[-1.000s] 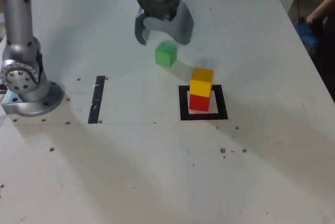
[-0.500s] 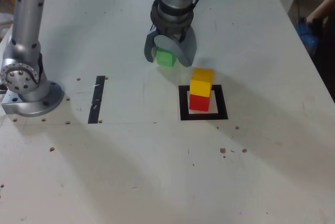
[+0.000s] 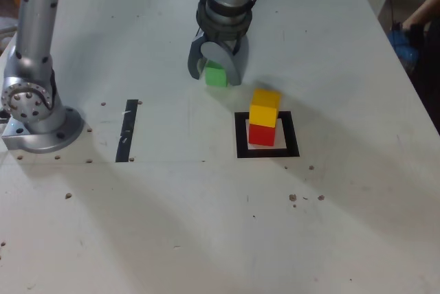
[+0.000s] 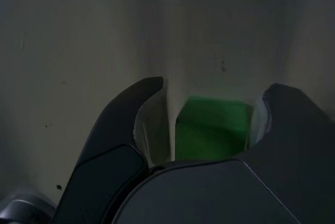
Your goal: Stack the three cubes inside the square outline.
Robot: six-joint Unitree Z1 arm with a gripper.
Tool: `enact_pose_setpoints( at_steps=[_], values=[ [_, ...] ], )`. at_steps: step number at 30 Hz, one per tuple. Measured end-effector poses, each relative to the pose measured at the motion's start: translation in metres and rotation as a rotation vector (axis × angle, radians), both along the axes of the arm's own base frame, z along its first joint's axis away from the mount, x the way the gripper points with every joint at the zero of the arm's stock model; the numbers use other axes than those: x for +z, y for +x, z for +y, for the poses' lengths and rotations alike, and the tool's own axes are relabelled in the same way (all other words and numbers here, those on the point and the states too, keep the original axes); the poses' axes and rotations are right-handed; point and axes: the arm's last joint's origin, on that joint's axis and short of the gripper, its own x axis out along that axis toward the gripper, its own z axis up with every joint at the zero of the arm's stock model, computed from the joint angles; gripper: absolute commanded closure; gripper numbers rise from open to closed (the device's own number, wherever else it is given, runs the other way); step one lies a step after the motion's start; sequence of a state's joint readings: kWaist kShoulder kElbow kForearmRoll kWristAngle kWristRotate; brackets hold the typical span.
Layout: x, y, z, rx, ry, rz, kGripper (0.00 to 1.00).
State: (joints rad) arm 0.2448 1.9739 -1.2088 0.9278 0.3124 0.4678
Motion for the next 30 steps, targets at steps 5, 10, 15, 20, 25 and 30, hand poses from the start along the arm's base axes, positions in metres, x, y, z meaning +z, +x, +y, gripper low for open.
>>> enact_pose_setpoints(
  at_steps=[5,10,15,20,25,30],
  values=[
    [0.004,-0.001,0.000,0.002,-0.025,-0.023,0.80],
    [0.012,-0.004,-0.001,0.002,-0.029,-0.052,0.83],
    [0.043,-0.017,-0.006,-0.008,-0.034,-0.105,0.86],
    [0.097,-0.026,-0.029,-0.030,-0.032,-0.180,0.87],
    [0.129,-0.021,-0.068,-0.023,-0.032,-0.195,0.87],
    [0.150,-0.012,-0.108,-0.055,-0.040,-0.175,0.87]
  ],
)
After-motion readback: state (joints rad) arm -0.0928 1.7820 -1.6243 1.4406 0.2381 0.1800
